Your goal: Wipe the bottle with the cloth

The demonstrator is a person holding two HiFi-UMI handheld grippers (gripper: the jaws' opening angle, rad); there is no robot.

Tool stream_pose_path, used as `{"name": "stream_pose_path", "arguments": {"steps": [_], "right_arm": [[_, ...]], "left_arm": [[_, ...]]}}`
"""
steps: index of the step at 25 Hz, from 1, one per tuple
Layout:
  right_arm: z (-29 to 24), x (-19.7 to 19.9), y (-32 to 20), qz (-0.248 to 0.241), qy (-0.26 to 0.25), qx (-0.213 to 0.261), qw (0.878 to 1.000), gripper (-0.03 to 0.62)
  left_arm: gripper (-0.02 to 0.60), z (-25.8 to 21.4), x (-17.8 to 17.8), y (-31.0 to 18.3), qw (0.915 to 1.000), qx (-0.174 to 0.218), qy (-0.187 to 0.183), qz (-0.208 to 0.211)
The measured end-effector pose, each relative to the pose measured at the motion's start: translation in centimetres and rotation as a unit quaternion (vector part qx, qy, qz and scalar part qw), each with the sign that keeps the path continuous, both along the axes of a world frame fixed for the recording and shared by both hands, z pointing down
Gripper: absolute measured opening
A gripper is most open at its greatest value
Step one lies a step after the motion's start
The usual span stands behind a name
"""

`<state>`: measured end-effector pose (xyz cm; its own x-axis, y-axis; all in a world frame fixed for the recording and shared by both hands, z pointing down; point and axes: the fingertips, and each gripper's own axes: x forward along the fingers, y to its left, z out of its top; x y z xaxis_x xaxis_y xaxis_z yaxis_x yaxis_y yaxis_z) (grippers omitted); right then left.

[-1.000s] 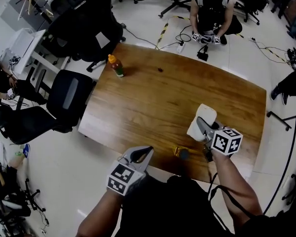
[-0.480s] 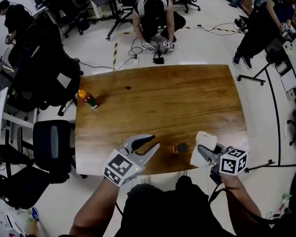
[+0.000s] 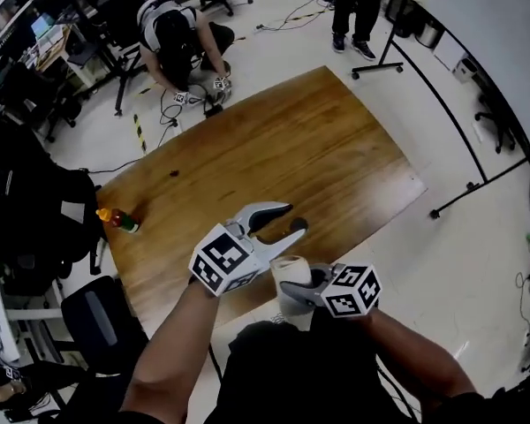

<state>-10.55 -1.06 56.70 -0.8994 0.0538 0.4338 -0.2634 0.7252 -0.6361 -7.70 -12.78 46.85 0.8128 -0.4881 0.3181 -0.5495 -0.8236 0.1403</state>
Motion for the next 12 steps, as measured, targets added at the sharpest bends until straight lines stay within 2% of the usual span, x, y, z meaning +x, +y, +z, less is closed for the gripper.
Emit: {"name": "stream_pose_path", "arguments": {"steps": [3,6,9,12], "right_arm": [[0.3,-1.9,-0.3,0.031,-0.019,-0.013,0.999,0.074],[0.9,-2.5,-0.9,0.061,-0.027,-0.004,0.998,0.074],[1.5,-2.6,-1.9,0.095,-0.035,0.006,0.995,0.074],[1.5,-2.0,-2.8,0.131,-0.059,-0.001,0.990,0.074]], "left_arm": [[0.199,-0.3,0.5,0.1,0.9998,0.002,-0.013,0.017],[0.206,-0.2,1.2,0.8,0.9992,-0.001,-0.018,0.034],[0.207,0.2,2.1,1.0,0.9987,0.001,-0.026,0.043],[0.183,1.2,2.9,0.4,0.9986,0.001,-0.035,0.040]]}}
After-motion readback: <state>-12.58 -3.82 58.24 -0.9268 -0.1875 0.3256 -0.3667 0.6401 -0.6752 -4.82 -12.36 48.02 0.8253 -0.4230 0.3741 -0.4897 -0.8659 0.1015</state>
